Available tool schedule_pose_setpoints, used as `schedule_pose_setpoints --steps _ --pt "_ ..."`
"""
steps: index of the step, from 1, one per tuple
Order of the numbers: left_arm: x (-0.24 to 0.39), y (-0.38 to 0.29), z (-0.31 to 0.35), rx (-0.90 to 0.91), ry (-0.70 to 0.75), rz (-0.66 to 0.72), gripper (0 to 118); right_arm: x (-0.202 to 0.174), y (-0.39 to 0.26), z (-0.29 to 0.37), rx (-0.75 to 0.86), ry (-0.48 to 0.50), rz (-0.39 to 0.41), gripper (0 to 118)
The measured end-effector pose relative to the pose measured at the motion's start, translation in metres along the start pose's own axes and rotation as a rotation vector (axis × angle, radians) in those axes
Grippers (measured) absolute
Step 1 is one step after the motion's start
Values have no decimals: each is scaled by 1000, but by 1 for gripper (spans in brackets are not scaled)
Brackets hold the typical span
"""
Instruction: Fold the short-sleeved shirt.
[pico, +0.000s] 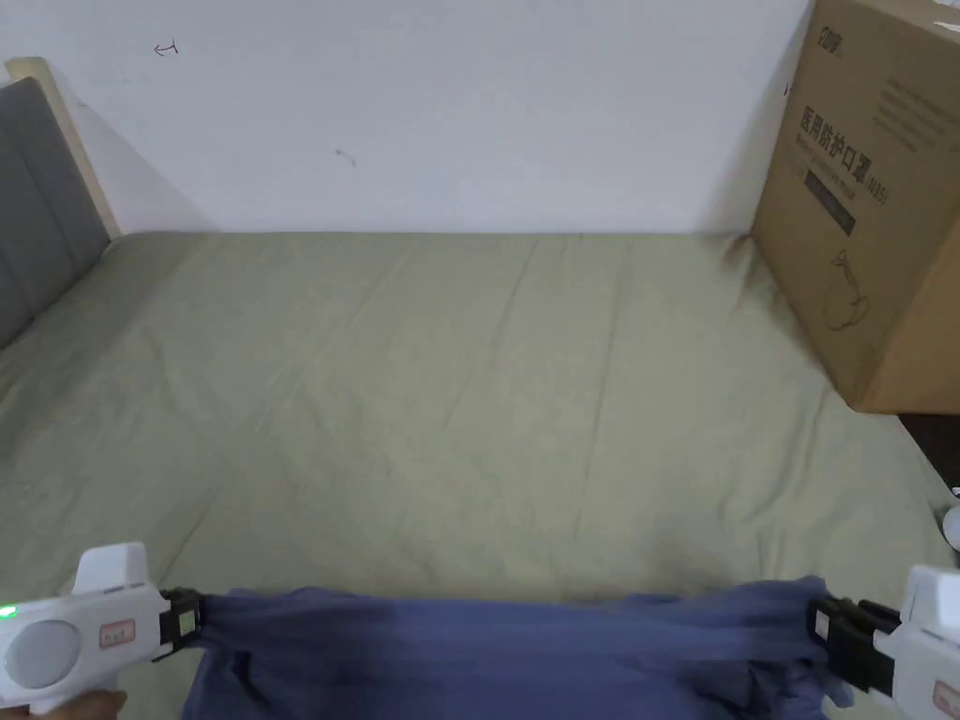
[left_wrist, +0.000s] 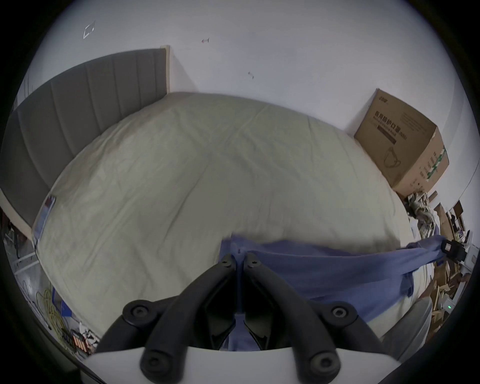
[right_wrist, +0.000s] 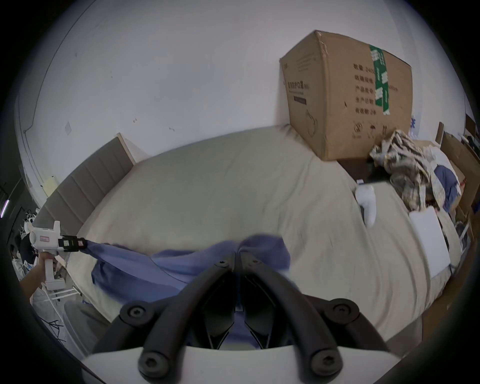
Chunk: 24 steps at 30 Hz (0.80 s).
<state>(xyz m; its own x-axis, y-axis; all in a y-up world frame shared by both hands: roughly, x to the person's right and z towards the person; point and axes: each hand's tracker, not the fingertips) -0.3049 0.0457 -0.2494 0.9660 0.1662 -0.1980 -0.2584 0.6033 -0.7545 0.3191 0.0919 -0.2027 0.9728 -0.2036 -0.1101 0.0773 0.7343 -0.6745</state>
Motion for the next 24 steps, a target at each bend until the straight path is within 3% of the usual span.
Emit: schedule_pose_setpoints --steps 9,15,16,17,20,21,24 --pt "-9 -70 -8 -94 49 -1 1 5 -80 -25 -190 -138 -121 2" --pt "-3 -72 -5 -101 65 -1 2 2 -87 -33 -205 -177 -103 3" --pt "4 -72 3 -97 62 2 10 -2 -83 -27 -192 -180 -96 6" --pt "7 -70 8 -90 50 2 27 -5 -78 -21 -172 -190 -89 22" --pt "10 -65 15 -31 24 2 98 -18 -55 2 -61 -197 -53 80" --pt "14 -61 20 2 10 -6 105 -21 -46 9 -18 -194 -48 82" --pt "36 -41 60 171 -42 -33 104 -41 -11 36 131 -169 -5 82"
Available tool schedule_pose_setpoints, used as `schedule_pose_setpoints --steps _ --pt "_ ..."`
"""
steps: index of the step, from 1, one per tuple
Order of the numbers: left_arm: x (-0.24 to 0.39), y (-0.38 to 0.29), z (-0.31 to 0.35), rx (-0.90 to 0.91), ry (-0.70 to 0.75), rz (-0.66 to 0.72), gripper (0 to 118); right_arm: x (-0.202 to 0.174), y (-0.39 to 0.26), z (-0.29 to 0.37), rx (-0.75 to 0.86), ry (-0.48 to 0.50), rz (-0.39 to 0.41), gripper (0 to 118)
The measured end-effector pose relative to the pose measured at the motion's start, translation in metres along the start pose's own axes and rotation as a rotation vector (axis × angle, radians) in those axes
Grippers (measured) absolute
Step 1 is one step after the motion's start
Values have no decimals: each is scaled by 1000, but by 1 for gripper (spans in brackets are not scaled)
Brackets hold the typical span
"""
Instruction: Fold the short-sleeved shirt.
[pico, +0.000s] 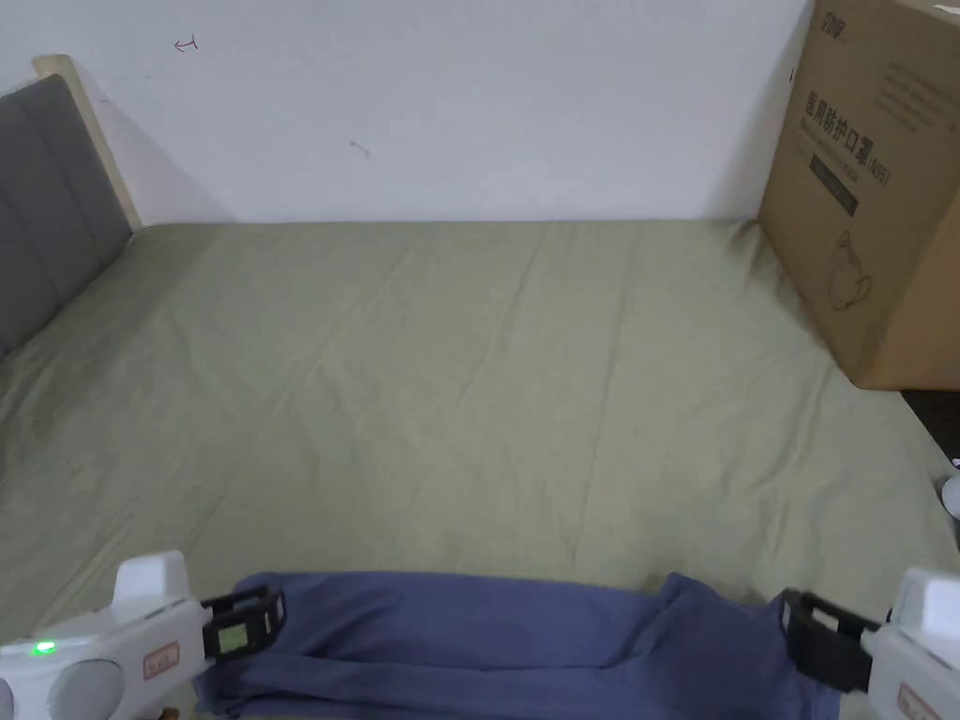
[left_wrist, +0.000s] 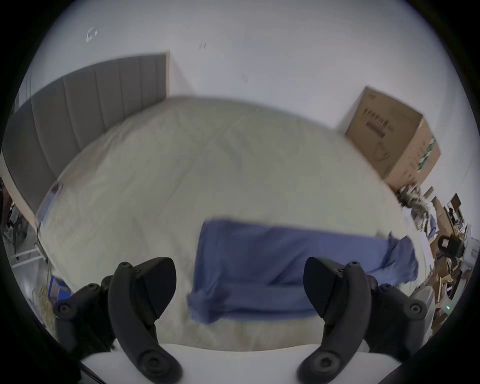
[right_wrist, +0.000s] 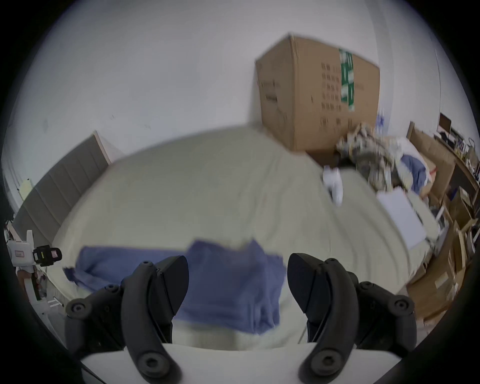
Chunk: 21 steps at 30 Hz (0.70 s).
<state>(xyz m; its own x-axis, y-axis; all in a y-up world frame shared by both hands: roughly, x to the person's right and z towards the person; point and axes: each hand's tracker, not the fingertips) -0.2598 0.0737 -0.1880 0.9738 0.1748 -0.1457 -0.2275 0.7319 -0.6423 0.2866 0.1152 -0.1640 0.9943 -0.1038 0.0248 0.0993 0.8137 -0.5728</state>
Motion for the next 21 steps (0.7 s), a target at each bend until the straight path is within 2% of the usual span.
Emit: schedule_pose_setpoints --steps 8,11,13,15,16,17,18,21 --pt "62 66 72 454 -57 40 104 -62 77 67 431 -27 105 82" --pt "83 75 91 579 -33 -13 103 -80 86 80 525 -56 151 81" --pt "96 78 96 634 12 -86 97 -89 87 83 540 -74 164 77" --pt "107 77 102 676 75 -150 73 -95 87 84 563 -89 179 63" --pt "111 75 101 698 95 -174 54 -98 86 84 570 -95 185 49" --pt "113 74 101 710 92 -188 22 -100 85 84 574 -97 188 20" --pt "114 74 101 709 79 -190 1 -100 85 82 574 -100 190 0" --pt "116 74 102 662 23 -171 0 -104 83 80 564 -84 189 0"
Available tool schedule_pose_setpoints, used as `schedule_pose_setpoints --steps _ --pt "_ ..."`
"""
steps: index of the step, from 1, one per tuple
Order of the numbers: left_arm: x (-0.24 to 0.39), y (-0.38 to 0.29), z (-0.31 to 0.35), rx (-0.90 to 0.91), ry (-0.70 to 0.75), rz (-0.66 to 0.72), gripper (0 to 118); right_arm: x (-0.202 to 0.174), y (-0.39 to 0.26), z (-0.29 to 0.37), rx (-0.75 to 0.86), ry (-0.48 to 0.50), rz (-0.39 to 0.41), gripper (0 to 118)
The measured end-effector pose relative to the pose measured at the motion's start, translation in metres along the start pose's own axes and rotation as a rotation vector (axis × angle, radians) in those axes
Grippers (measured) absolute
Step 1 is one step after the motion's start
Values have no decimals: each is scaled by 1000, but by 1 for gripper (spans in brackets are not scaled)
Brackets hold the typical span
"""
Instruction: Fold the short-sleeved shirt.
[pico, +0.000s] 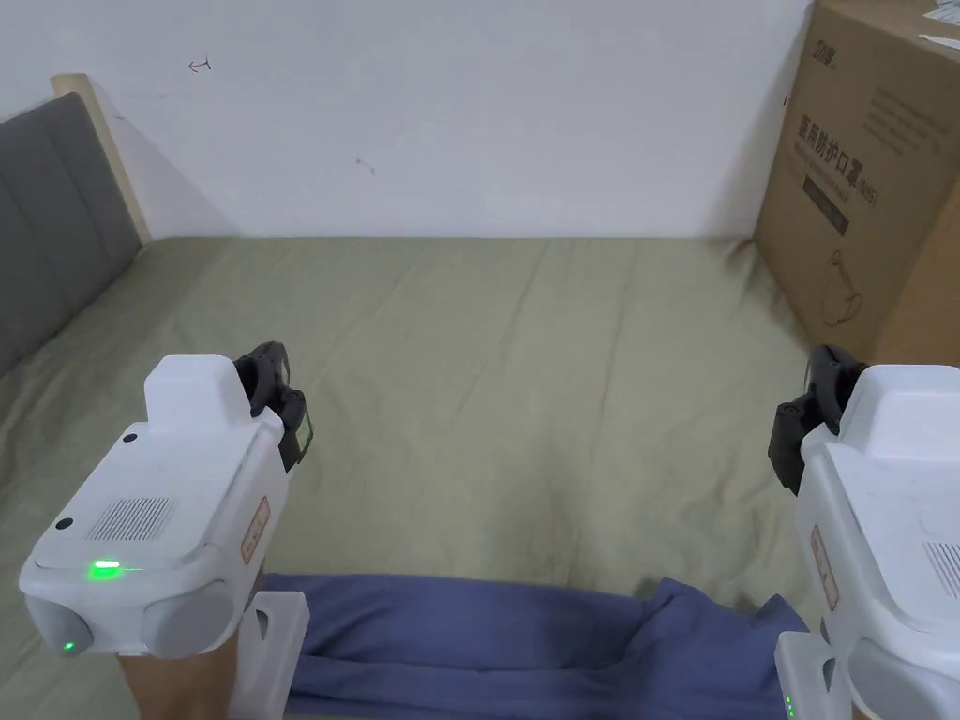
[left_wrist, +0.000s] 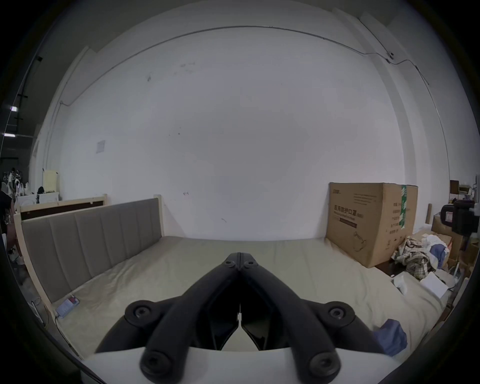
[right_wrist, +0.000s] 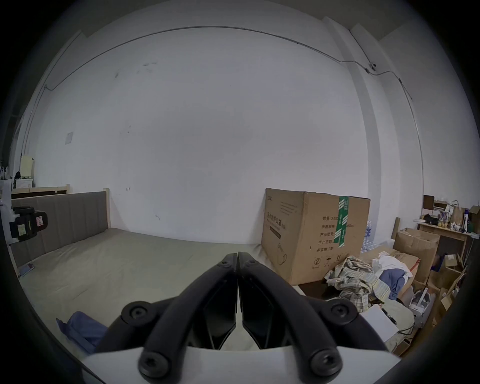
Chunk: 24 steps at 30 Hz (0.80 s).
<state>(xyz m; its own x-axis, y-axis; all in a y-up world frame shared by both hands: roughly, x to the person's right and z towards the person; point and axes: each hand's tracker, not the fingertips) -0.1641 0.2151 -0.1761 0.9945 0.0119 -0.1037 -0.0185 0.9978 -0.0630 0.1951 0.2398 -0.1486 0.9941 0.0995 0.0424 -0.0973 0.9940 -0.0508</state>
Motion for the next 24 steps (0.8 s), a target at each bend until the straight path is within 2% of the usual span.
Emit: schedule_pose_setpoints --steps 6,11,16,19,24 --pt "-13 -10 -9 -52 -9 -3 0 0 -2 -5 -5 7 -1 0" --pt "-46 -29 -34 -270 -93 101 0 1 -5 -13 -22 18 -3 0" --pt "-113 -87 -69 -564 -218 341 0 -3 -10 -24 -46 26 17 0" --pt "-151 -125 -86 -738 -236 467 0 -7 -16 -33 -71 30 21 0" --pt "-192 -173 -95 -862 -211 543 3 -15 -27 -47 -116 36 34 0"
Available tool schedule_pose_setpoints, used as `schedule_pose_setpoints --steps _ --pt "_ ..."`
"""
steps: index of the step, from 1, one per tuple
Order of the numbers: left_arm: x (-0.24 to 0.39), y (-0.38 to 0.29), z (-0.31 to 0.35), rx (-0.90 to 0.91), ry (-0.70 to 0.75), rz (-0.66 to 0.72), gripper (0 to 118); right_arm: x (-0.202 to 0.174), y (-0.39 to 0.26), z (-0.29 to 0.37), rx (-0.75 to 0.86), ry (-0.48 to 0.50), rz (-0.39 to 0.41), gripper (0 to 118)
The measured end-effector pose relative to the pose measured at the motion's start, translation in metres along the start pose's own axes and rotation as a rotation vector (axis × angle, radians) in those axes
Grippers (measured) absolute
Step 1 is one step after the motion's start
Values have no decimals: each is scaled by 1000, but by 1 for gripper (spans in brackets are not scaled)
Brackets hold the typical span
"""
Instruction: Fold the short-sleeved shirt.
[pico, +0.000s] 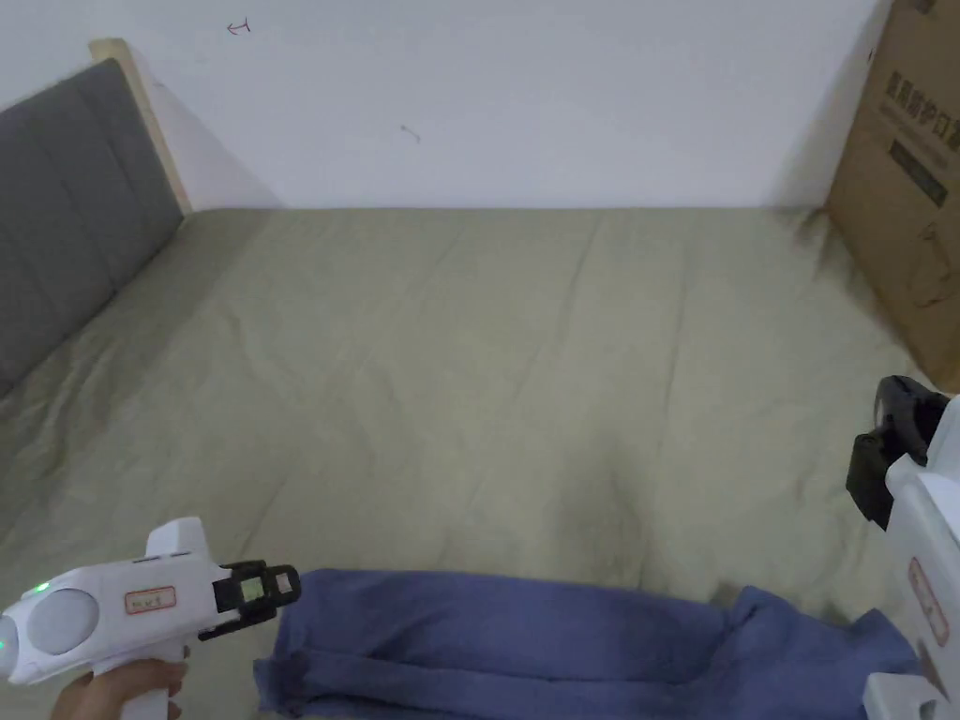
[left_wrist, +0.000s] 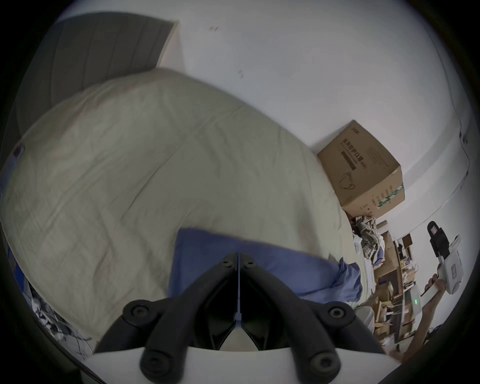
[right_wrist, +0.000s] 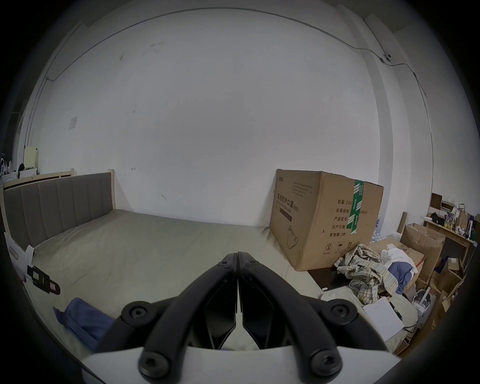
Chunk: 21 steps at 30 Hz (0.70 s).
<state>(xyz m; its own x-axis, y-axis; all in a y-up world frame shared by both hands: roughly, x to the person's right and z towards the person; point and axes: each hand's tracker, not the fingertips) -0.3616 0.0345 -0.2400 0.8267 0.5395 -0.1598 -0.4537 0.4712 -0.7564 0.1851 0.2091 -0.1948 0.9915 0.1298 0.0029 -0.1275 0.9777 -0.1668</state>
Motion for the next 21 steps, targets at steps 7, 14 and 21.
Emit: schedule_pose_setpoints --steps 7,14,21 --pt "-16 -13 -23 -118 35 109 97 -11 -11 -17 -51 2 11 0" --pt "7 -34 -51 -184 -24 116 48 -13 -15 -24 -86 -4 45 0" --pt "-13 -21 -50 -175 2 38 7 -6 -11 -19 -82 -21 44 0"
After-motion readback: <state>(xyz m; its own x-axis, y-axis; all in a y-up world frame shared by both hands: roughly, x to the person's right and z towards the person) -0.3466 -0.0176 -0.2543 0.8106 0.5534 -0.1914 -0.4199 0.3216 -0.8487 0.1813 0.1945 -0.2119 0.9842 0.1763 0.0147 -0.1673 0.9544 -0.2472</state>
